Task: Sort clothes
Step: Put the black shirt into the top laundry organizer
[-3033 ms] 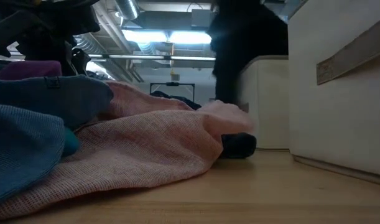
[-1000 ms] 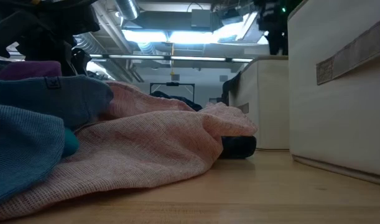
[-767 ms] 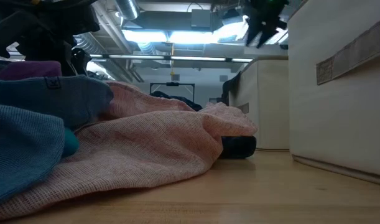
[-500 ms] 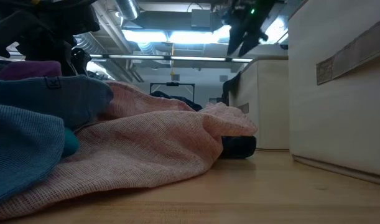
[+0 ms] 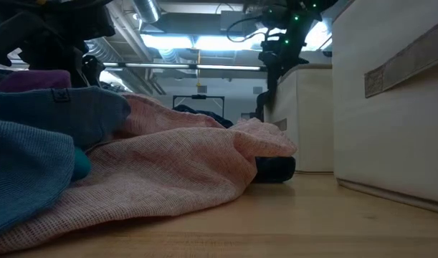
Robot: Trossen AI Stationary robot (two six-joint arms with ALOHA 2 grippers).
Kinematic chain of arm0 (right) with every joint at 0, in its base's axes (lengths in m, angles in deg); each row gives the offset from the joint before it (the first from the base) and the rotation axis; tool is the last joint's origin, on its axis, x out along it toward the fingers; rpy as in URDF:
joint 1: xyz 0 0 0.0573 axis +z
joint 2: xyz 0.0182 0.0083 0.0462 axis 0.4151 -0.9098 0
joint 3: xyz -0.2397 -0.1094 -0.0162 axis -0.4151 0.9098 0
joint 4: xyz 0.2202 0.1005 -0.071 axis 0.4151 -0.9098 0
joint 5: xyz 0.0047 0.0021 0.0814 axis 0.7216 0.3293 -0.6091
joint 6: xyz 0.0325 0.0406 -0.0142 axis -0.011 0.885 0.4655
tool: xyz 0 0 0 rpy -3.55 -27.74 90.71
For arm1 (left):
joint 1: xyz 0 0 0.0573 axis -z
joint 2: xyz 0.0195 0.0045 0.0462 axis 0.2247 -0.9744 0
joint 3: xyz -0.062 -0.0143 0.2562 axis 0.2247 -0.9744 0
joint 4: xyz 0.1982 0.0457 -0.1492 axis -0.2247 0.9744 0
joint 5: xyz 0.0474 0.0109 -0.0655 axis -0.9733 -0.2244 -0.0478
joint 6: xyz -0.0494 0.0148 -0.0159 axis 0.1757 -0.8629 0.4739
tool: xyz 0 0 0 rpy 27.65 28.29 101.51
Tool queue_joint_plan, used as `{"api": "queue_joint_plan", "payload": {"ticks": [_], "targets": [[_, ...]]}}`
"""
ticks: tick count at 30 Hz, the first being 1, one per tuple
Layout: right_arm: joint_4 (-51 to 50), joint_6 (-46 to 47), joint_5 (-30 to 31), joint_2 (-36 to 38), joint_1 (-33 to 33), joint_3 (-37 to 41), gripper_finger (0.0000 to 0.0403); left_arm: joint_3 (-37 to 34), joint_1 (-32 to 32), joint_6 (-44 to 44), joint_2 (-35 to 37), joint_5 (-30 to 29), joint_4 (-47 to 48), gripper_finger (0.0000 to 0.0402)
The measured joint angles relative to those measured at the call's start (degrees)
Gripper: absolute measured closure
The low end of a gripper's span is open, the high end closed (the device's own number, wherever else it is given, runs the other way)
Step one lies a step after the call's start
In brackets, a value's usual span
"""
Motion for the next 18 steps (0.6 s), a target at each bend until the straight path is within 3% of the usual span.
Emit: {"api": "queue_joint_plan", "payload": {"ticks": [12, 18], "targets": [[-0.6, -3.7, -1.5, 0.0, 0.1, 0.0, 0.0380, 0.0, 0.0, 0.1, 0.0, 0.0, -0.2, 0.0229], [-1.0, -5.0, -0.7, 0.0, 0.1, 0.0, 0.0390, 0.0, 0.0, 0.0, 0.0, 0.0, -0.9, 0.0229]]}}
